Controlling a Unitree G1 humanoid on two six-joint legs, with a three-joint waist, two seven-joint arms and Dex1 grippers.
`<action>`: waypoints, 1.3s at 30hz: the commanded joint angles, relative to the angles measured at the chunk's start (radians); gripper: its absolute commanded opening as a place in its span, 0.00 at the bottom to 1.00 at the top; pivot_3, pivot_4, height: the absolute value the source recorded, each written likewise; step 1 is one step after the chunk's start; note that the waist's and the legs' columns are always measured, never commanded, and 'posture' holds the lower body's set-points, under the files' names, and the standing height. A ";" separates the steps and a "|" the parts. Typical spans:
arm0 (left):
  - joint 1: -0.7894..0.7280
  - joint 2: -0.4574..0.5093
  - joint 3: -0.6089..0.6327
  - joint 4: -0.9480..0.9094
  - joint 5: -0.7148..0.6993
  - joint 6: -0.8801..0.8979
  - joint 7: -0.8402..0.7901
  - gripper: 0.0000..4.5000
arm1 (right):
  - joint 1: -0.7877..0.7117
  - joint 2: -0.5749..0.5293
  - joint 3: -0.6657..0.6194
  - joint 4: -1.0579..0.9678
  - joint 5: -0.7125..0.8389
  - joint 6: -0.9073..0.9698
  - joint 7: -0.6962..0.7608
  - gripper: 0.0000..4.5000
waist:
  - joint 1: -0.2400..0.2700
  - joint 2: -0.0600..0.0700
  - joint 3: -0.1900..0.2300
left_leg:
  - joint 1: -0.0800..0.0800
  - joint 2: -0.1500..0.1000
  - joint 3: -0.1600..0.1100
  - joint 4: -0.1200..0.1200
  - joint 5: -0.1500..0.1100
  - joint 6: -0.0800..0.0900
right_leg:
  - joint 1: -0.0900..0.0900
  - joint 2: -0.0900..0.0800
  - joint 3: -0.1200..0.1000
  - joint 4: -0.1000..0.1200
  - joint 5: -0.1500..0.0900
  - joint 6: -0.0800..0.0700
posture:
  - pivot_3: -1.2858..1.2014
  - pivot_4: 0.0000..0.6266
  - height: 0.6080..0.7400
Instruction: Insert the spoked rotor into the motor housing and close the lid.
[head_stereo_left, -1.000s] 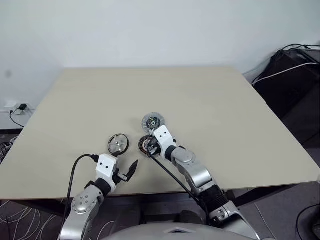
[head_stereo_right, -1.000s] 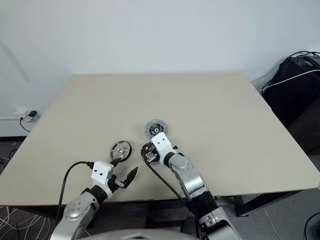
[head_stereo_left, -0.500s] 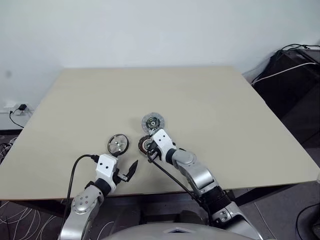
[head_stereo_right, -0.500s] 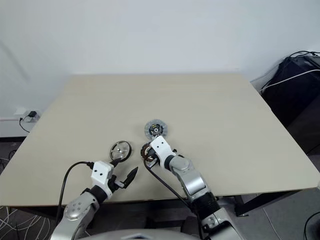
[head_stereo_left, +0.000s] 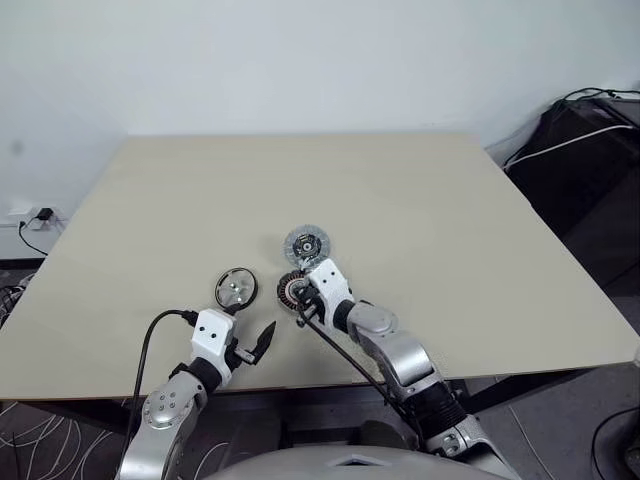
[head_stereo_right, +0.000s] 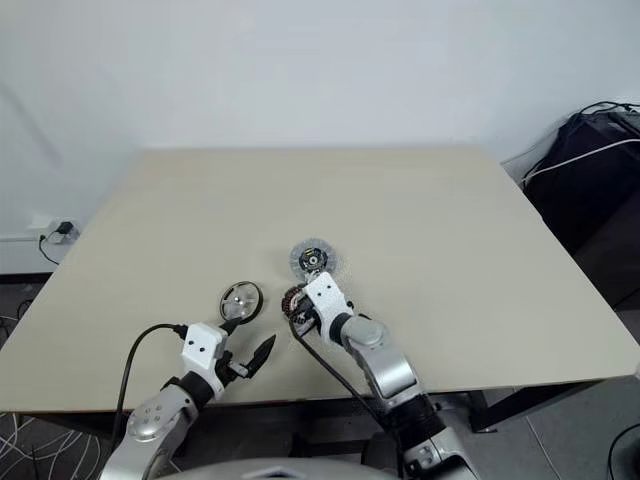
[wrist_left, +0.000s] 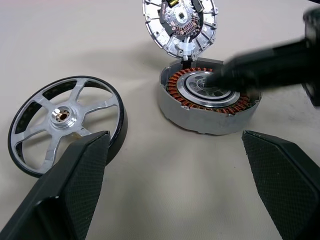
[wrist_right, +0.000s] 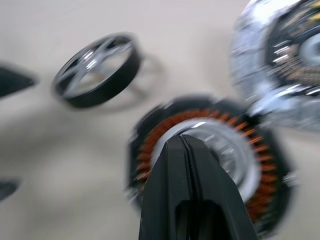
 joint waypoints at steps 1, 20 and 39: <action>-0.012 0.000 0.001 -0.021 0.002 -0.004 -0.003 1.00 | -0.031 0.023 -0.033 -0.017 0.002 -0.026 -0.047 0.00 | 0.000 0.000 0.000 | 0.000 0.000 0.000 0.000 0.000 0.000 | 0.000 0.000 0.000 0.000 0.000 0.000 | 0.52 0.00 1.00; -0.009 -0.005 -0.002 -0.021 0.002 -0.003 0.001 1.00 | -0.002 -0.037 0.051 0.017 -0.024 0.018 0.007 0.00 | -0.001 0.000 0.000 | 0.000 0.000 0.000 0.000 0.000 0.000 | 0.000 0.000 0.000 0.000 0.000 0.000 | 0.52 0.00 1.00; -0.008 -0.007 -0.005 -0.022 0.002 0.000 -0.001 1.00 | -0.090 0.032 0.012 0.004 -0.018 -0.026 -0.052 0.00 | -0.001 0.000 0.001 | 0.000 0.000 0.000 0.000 0.000 0.000 | 0.000 0.000 0.000 0.000 0.000 0.000 | 0.52 0.00 1.00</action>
